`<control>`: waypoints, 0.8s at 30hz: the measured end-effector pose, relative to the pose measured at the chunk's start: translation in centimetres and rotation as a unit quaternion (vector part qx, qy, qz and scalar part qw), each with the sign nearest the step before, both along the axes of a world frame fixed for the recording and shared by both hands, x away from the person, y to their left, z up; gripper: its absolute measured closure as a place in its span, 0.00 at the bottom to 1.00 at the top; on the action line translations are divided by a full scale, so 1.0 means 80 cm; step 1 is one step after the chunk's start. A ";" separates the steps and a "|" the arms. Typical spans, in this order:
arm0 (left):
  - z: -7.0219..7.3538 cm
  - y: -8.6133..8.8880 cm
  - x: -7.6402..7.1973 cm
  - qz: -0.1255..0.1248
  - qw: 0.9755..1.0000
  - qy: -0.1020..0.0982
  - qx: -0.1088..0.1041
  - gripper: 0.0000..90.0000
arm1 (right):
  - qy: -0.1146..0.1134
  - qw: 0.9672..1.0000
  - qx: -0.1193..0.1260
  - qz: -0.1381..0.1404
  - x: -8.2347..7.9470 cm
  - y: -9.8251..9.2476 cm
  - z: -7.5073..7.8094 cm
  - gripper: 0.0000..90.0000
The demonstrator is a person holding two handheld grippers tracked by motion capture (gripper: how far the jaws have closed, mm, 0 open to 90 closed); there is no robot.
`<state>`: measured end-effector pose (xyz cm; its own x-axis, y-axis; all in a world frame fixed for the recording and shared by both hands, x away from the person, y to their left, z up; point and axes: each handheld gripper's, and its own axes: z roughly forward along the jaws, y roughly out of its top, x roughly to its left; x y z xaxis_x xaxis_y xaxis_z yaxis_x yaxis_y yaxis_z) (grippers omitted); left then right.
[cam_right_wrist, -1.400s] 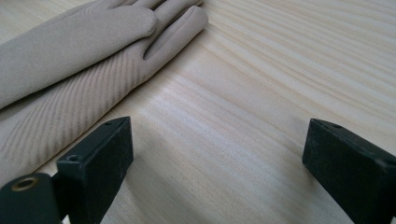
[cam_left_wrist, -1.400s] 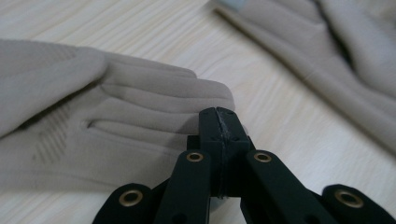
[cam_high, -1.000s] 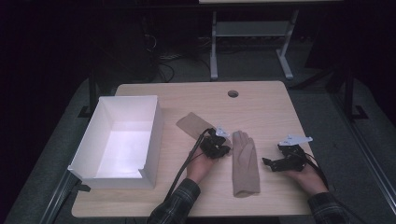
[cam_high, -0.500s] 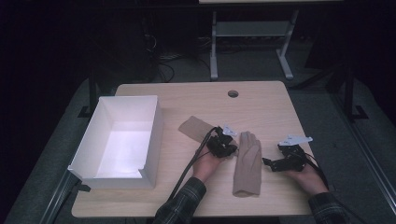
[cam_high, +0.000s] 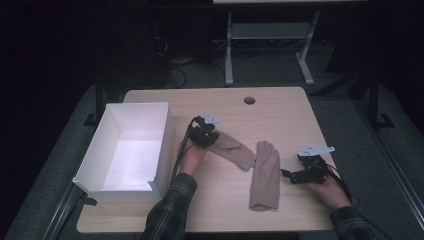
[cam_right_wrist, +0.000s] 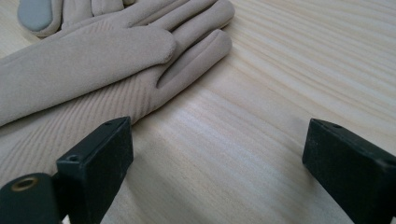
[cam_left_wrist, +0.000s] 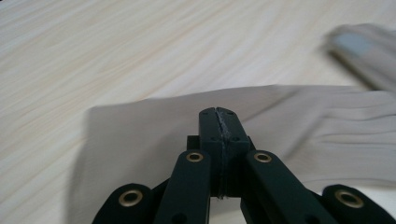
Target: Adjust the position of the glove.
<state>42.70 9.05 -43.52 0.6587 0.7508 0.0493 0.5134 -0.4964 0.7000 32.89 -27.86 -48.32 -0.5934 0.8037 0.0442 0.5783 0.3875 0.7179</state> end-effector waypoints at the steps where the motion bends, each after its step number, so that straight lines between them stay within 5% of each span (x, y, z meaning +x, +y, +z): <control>1: -0.002 0.004 0.003 0.006 1.000 0.002 0.003 1.00 | 0.000 1.000 0.000 0.000 0.000 0.000 0.000 0.09; 9: -0.022 0.011 0.006 0.019 0.999 0.022 0.024 1.00 | 0.000 1.000 0.000 0.000 0.000 0.000 0.000 0.09; 12: -0.032 0.012 -0.005 0.020 0.999 0.026 0.023 1.00 | 0.000 1.000 0.000 0.000 0.000 0.000 0.000 0.09; 24: -0.028 0.015 -0.043 0.014 0.999 0.037 0.036 1.00 | 0.000 1.000 0.000 0.000 0.000 0.000 0.000 0.09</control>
